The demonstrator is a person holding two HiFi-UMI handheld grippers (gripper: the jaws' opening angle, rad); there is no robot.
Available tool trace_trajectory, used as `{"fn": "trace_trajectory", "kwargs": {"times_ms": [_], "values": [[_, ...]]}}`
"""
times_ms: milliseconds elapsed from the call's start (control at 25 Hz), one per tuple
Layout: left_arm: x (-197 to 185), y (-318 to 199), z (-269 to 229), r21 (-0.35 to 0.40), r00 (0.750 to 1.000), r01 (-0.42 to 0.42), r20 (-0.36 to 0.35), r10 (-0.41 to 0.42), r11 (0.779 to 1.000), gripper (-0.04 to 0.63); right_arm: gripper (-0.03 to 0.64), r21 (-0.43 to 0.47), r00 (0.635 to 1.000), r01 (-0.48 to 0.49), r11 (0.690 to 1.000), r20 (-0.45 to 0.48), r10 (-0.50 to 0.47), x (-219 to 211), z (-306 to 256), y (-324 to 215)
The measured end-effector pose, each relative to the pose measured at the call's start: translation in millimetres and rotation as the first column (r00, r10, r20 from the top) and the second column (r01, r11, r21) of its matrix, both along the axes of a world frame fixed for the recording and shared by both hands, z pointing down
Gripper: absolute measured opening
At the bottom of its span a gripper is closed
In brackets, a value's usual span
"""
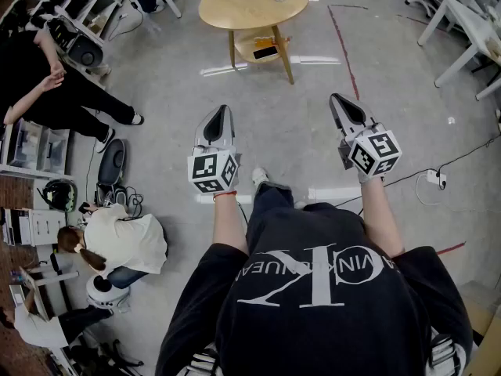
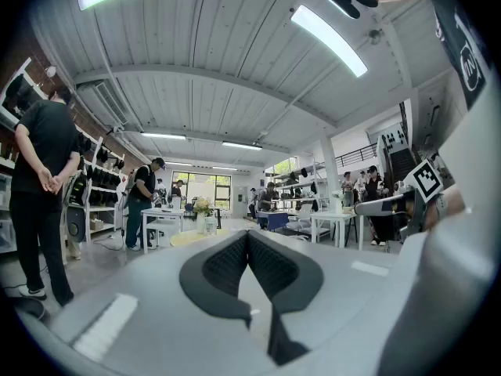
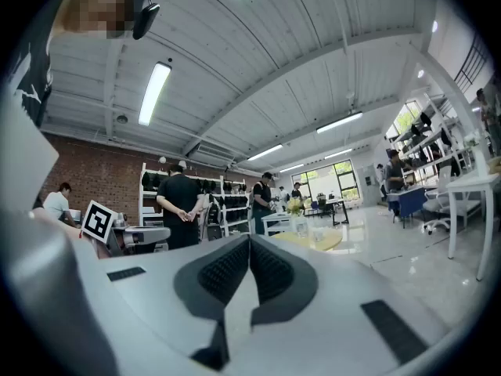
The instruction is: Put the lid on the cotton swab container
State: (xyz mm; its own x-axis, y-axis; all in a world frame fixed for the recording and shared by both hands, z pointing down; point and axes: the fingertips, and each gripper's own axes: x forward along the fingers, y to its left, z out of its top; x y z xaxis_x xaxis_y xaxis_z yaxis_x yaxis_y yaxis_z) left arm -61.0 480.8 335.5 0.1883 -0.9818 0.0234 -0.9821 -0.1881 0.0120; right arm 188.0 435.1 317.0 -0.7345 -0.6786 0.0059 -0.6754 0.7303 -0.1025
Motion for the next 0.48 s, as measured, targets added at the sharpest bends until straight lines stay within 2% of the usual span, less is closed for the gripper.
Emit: {"fn": "trace_trajectory", "kwargs": {"times_ms": [480], "values": [[4.5, -2.8, -3.7, 0.007, 1.000, 0.006, -0.014, -0.006, 1.000, 0.011, 0.015, 0.006, 1.000, 0.022, 1.000, -0.001, -0.022, 0.6, -2.4, 0.4]]}}
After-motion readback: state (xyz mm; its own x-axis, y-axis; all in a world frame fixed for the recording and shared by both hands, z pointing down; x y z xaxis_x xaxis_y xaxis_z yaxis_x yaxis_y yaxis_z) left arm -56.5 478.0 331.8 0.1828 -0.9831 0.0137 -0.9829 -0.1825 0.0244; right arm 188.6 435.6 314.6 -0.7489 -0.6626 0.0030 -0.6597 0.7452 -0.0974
